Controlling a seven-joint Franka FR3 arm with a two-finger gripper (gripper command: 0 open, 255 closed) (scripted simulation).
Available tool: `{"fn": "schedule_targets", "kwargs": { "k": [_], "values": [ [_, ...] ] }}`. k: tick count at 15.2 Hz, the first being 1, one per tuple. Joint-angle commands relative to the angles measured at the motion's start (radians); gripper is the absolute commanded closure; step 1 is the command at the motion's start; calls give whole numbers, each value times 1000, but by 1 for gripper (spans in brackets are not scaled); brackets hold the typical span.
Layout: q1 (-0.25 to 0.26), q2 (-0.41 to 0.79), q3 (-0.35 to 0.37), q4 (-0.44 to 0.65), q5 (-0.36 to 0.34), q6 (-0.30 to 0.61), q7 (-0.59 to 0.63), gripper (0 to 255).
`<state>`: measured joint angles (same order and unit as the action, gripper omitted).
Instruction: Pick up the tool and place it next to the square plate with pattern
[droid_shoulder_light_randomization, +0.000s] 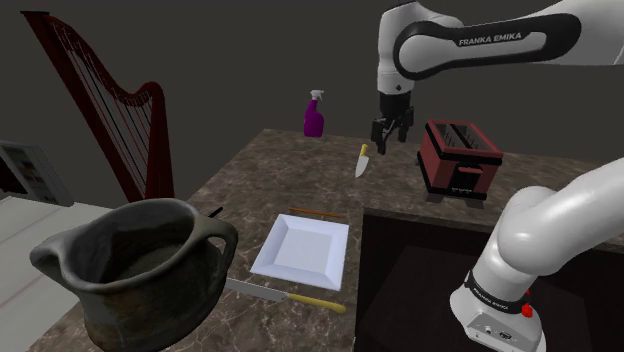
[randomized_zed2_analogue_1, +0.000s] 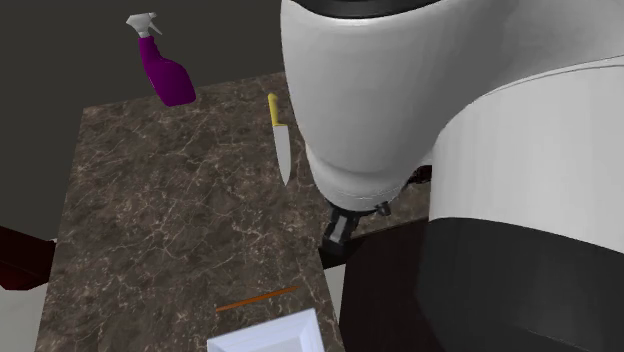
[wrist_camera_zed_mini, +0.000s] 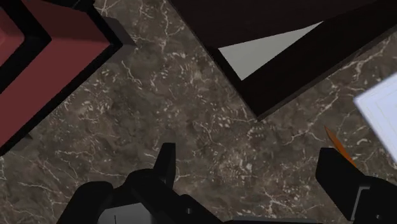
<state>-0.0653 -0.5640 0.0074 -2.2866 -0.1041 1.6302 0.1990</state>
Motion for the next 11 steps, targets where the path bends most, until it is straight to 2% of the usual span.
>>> {"fn": "schedule_targets", "kwargs": {
  "k": [1,11],
  "values": [
    [-20,70,-17,27,-2,38,16,0],
    [-98,439,-100,268,26,143,82,0]
  ]
}}
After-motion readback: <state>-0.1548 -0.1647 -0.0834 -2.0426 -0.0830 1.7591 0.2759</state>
